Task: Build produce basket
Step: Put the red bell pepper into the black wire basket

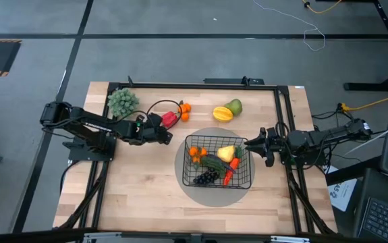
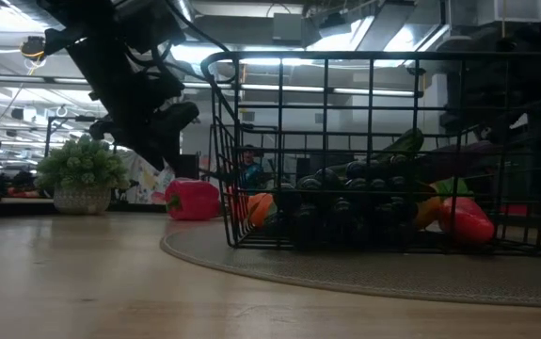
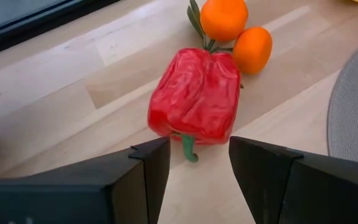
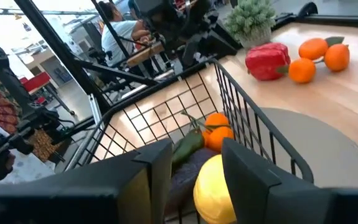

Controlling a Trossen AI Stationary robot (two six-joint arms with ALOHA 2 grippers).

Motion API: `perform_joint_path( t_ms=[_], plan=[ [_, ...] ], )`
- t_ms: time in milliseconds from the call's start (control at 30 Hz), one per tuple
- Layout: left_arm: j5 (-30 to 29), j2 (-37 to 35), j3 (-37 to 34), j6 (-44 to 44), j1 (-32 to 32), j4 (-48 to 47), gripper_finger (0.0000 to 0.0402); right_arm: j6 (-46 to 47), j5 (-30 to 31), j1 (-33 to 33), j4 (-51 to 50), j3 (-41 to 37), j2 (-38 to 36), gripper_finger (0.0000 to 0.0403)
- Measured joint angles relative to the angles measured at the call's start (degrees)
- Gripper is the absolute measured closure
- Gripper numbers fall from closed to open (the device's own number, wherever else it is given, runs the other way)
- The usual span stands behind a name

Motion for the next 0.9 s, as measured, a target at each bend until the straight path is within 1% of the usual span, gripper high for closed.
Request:
perform_joint_path(
  t_ms=[167, 233, 333, 433, 600, 767, 900],
  plan=[
    [-0.02, 0.00, 0.00, 0.00, 0.00, 0.00, 0.0248, 4.18, 0.01, 0.00, -0.86, 0.06, 3.33, 0.0272],
    [-0.04, 0.00, 0.00, 0.00, 0.02, 0.00, 0.0248, 4.25, 0.47, 0.00, -0.05, 0.12, 4.58, 0.0272],
    [-0.04, 0.00, 0.00, 0.00, 0.00, 0.02, 0.0248, 1.65, 2.29, 0.00, 1.20, 0.11, 5.62, 0.0272],
    [-0.04, 0.00, 0.00, 0.00, 0.02, 0.02, 0.0248, -1.36, 2.40, -0.02, 1.92, 0.04, 5.93, 0.0272],
    [-0.04, 0.02, 0.00, 0.00, 0.02, 0.02, 0.0248, -1.94, 2.60, -0.04, 1.33, 0.02, 5.93, 0.0272],
    [-0.04, 0.02, 0.00, 0.00, 0.00, 0.20, 0.0248, -2.32, 6.66, -0.04, 1.17, 0.09, 6.97, 0.0272],
    [-0.04, 0.02, 0.00, 0.00, 0.02, 0.57, 0.0248, -4.44, 8.80, -0.04, 1.71, 0.06, 7.27, 0.0272]
  ],
)
